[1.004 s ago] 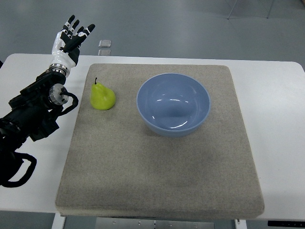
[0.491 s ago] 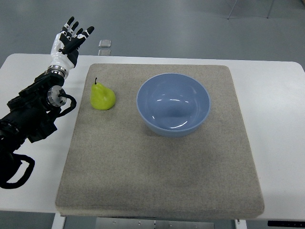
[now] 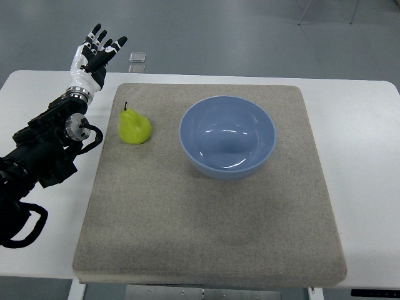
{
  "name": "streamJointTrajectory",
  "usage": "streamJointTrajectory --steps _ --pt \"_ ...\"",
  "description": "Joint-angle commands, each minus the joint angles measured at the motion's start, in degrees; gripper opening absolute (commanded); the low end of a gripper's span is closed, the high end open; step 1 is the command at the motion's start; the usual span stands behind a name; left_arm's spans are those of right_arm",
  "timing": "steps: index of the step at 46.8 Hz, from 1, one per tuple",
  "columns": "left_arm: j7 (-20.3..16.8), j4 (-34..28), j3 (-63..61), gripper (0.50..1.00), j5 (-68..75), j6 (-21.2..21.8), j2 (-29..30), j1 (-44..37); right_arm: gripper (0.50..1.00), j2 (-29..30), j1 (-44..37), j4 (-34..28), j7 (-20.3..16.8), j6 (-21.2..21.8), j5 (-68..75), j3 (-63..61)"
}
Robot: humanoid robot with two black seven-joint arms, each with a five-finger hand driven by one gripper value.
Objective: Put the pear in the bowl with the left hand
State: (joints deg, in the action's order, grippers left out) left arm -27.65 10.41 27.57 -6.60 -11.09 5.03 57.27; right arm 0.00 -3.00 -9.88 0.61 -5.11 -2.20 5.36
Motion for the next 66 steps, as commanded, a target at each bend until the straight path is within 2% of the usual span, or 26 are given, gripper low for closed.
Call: streamJointTrajectory --steps 1,12,22,35,50,60,66 --pt "0.32 0.58 -1.28 0.990 0.01 -0.07 0.33 -0.06 0.924 0.00 0.01 0.04 0.00 0.01 0.00 0.00" --pt "0.40 0.58 -13.24 0.990 0.01 -0.34 0.85 1.96 0.924 0.00 0.01 0.04 0.00 0.01 0.00 0.00" --pt "0.49 2.51 -20.52 0.990 1.50 -2.62 4.72 4.86 0.924 0.00 0.01 0.04 0.00 0.01 0.00 0.00" --pt "0.49 3.83 -38.11 0.990 7.56 -11.75 10.26 11.36 0.924 0.00 0.01 -0.05 0.00 0.01 0.00 0.00" --pt "0.32 3.92 -38.99 0.990 30.50 -23.53 15.44 16.90 0.924 0.00 0.01 -0.05 0.00 0.01 0.00 0.00" --pt "-0.03 5.14 -39.08 0.988 41.21 -23.91 17.38 20.86 0.924 0.00 0.01 -0.05 0.00 0.01 0.00 0.00" --pt "-0.47 11.20 -39.08 0.988 49.74 -23.91 20.19 23.32 0.924 0.00 0.01 0.04 0.00 0.01 0.00 0.00"
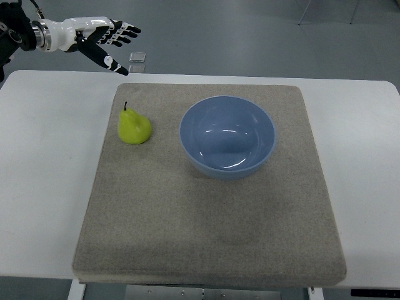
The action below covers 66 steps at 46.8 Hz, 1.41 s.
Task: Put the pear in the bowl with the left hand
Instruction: 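Swing the left hand over the pear, fingers pointing down, then lower the left hand around the yellow-green pear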
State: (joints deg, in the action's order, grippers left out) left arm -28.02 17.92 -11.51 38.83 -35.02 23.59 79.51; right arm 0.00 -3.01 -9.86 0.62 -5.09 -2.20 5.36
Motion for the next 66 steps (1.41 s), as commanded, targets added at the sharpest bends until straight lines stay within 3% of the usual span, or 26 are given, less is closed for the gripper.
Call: streamJointTrajectory --steps 1,12,17,36,47,66 --pt "-0.11 5.09 0.00 0.988 5.72 0.02 2.16 1.43 0.926 0.00 0.02 0.02 0.00 0.00 0.00 0.00" --pt "-1.43 20.83 0.09 0.977 19.43 0.02 8.31 3.37 0.924 0.00 0.02 0.02 0.00 0.00 0.00 0.00" --pt "-1.69 24.70 0.70 0.977 26.11 0.02 9.81 4.33 0.924 0.00 0.02 0.02 0.00 0.00 0.00 0.00" --pt "-1.69 25.14 0.27 0.973 35.00 0.12 9.10 3.99 0.924 0.00 0.02 0.02 0.00 0.00 0.00 0.00" --pt "-1.60 25.14 0.44 0.973 40.54 5.57 8.05 2.93 0.924 0.00 0.02 0.02 0.00 0.00 0.00 0.00" --pt "-1.60 25.14 0.26 0.977 40.54 6.10 5.94 1.79 0.924 0.00 0.02 -0.07 0.00 0.00 0.00 0.00"
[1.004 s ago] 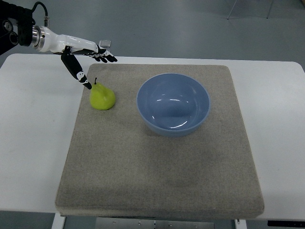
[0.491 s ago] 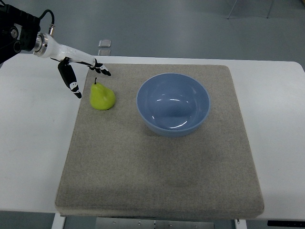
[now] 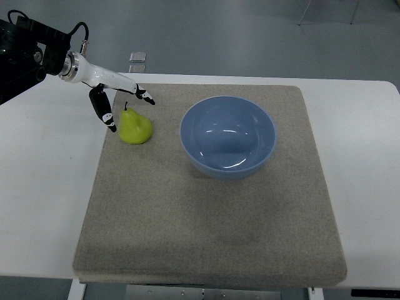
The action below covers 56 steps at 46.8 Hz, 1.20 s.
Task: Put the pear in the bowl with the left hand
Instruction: 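Lower the left hand around the yellow-green pear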
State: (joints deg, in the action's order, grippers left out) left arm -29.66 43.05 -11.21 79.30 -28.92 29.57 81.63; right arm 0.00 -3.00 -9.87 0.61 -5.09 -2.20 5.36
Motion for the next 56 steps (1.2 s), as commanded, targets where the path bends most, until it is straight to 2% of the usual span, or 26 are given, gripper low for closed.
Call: streamJointTrajectory --steps 1,9,27,56 --pt "0.04 0.02 -0.04 0.977 0.16 0.00 -0.04 -0.33 0.924 0.00 0.01 -0.06 0.00 -0.01 0.00 0.00" --pt "0.13 -0.42 -0.13 0.977 0.07 0.18 -2.49 -1.56 0.924 0.00 0.01 -0.06 0.00 -0.01 0.00 0.00" --pt "0.13 -0.60 -0.22 0.971 0.25 0.27 -2.67 -1.65 0.924 0.00 0.01 0.02 0.00 -0.01 0.00 0.00" --pt "0.13 -0.69 -0.22 0.958 4.02 3.96 -2.32 -1.92 0.924 0.00 0.01 0.02 0.00 -0.01 0.00 0.00"
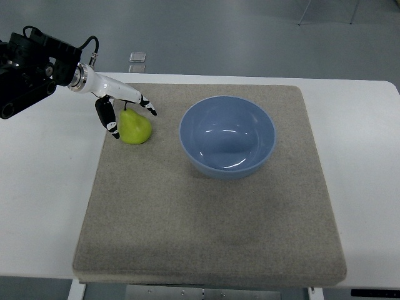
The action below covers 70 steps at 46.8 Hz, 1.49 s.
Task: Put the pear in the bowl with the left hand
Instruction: 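Lower the left hand around the yellow-green pear, then close the left hand fingers around the pear and lift it, then carry the pear with the left hand over the blue bowl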
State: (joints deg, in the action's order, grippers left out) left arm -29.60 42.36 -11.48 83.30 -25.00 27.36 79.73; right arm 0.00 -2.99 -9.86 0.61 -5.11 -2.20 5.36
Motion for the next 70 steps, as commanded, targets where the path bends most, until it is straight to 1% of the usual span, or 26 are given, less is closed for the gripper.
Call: streamJointTrajectory --steps 1,8,9,11,12,14,16,19,21,24,26,29,31,34,37,39,40,62,70 --pt "0.07 0.10 0.06 0.958 0.02 0.04 -0.11 -0.10 0.924 0.00 0.00 0.02 0.00 0.01 0.00 0.00" --pt "0.07 0.10 0.06 0.956 0.02 0.04 -0.11 -0.10 0.924 0.00 0.00 -0.07 0.00 0.01 0.00 0.00" --pt "-0.02 0.10 0.06 0.945 0.02 -0.05 -0.11 -0.10 0.926 0.00 0.00 0.02 0.00 0.01 0.00 0.00" --pt "-0.02 0.18 -0.03 0.902 0.02 0.04 -0.11 -0.10 0.924 0.00 0.00 0.02 0.00 0.01 0.00 0.00" --pt "-0.02 0.18 -0.03 0.889 0.02 0.04 -0.11 -0.10 0.924 0.00 0.00 -0.07 0.00 0.01 0.00 0.00" --pt "-0.02 0.18 -0.03 0.879 0.02 0.04 -0.20 -0.54 0.924 0.00 0.00 0.02 0.00 0.01 0.00 0.00" --pt "-0.02 0.18 -0.03 0.853 0.02 0.04 -0.29 -0.80 0.924 0.00 0.00 0.02 0.00 0.01 0.00 0.00" --pt "-0.02 0.18 -0.03 0.827 0.02 0.04 -0.29 -0.80 0.924 0.00 0.00 0.02 0.00 0.01 0.00 0.00" --pt "-0.02 0.10 -0.03 0.823 0.10 0.03 -0.29 -0.80 0.924 0.00 -0.09 0.02 0.00 0.01 0.00 0.00" --pt "-0.02 0.10 -0.03 0.780 0.02 0.04 -0.29 -0.89 0.924 0.00 0.00 0.02 0.00 0.01 0.00 0.00" --pt "-0.02 0.18 -0.03 0.769 0.02 0.04 -0.29 -0.89 0.924 0.00 0.00 0.02 0.00 0.01 0.00 0.00" --pt "-0.02 0.10 -0.03 0.714 0.02 0.04 -0.29 -0.89 0.924 0.00 0.00 -0.07 0.00 0.01 0.00 0.00" --pt "-0.02 0.10 -0.03 0.699 0.02 0.04 -0.29 -0.89 0.924 0.00 0.00 0.02 0.00 0.01 0.00 0.00" --pt "-0.02 0.10 -0.03 0.619 0.02 0.04 -0.29 -0.89 0.924 0.00 0.00 0.02 0.00 0.01 0.00 0.00" --pt "-0.02 0.10 -0.03 0.561 0.02 0.04 -0.38 -0.80 0.924 0.00 0.00 -0.07 0.00 0.01 0.00 0.00" --pt "-0.02 0.10 -0.03 0.508 0.02 0.12 -0.29 -0.80 0.924 0.00 0.00 0.02 0.00 0.01 0.00 0.00" --pt "-0.02 0.10 0.06 0.500 0.02 0.12 -0.29 -0.80 0.924 0.00 -0.09 0.02 0.00 0.01 0.00 0.00" --pt "-0.02 0.10 1.02 0.500 -1.21 0.39 -0.11 0.87 0.924 0.00 0.00 0.02 0.00 0.01 0.00 0.00" --pt "0.07 0.18 4.62 0.500 -1.39 0.39 -0.02 2.54 0.924 0.00 0.00 0.02 0.00 0.01 0.00 0.00"
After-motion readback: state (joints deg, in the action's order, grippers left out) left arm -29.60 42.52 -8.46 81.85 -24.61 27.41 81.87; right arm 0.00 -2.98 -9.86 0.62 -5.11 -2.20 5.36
